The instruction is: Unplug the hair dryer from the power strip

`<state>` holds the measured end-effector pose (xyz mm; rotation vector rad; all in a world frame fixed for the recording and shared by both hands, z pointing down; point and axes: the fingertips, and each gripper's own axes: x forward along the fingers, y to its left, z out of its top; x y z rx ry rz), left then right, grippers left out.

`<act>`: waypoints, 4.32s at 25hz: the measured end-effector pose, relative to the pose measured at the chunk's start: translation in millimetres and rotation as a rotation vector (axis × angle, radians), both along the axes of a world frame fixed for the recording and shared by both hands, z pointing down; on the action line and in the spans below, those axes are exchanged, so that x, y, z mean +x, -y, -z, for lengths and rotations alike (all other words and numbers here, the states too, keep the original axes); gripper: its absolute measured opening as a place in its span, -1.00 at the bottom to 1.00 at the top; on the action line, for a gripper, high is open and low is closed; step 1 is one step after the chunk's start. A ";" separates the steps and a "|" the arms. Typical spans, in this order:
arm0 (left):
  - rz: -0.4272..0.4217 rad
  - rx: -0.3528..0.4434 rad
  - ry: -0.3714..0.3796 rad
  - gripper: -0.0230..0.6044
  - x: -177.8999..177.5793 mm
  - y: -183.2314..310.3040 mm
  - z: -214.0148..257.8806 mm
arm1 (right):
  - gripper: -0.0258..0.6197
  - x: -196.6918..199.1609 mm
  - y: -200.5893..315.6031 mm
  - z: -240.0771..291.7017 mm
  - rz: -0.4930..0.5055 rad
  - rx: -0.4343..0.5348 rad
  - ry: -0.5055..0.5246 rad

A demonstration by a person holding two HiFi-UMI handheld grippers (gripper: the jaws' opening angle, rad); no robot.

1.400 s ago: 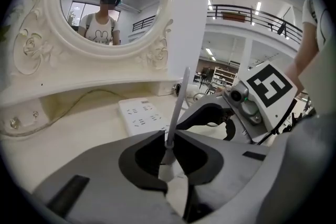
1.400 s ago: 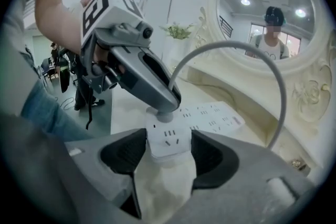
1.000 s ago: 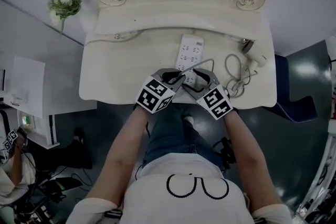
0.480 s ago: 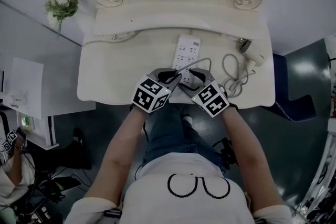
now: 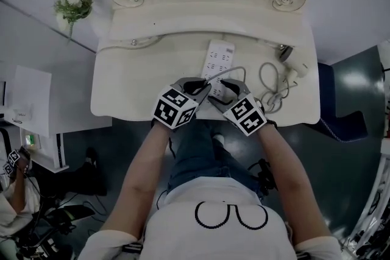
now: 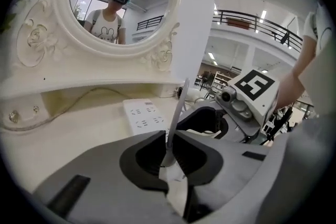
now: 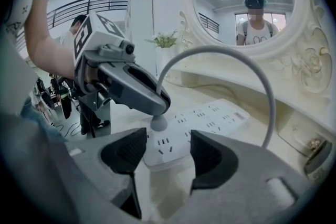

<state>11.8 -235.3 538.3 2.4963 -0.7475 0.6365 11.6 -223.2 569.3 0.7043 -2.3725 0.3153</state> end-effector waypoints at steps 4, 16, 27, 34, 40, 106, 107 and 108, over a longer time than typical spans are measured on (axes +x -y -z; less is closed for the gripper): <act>-0.021 0.062 0.097 -0.81 8.0 -4.2 1.7 | -0.10 0.4 1.9 0.1 -0.016 -0.012 -0.006; 0.022 0.028 0.073 -0.81 4.5 -0.8 4.9 | -0.10 -0.7 -0.3 0.0 -0.007 0.011 0.009; 0.123 0.117 0.021 -0.81 -11.7 22.9 43.8 | -0.10 -2.2 -0.8 0.2 0.022 0.012 0.001; 0.120 -0.020 -0.031 -0.81 -18.8 35.6 55.7 | -0.10 -2.5 -1.5 -0.1 0.016 0.002 0.000; 0.230 -0.161 -0.167 -0.81 -26.8 60.2 42.2 | -0.10 1.3 4.7 6.0 0.001 -0.012 -0.012; 0.565 0.824 -0.114 -0.94 -113.7 -45.3 278.8 | -0.93 82.6 -68.3 316.4 -0.489 0.673 0.299; 0.563 0.826 -0.112 -0.94 -114.1 -46.0 279.3 | -0.93 83.2 -69.3 317.4 -0.496 0.676 0.297; 0.560 0.826 -0.112 -0.94 -114.7 -46.8 279.9 | -0.93 83.6 -70.2 318.2 -0.502 0.678 0.295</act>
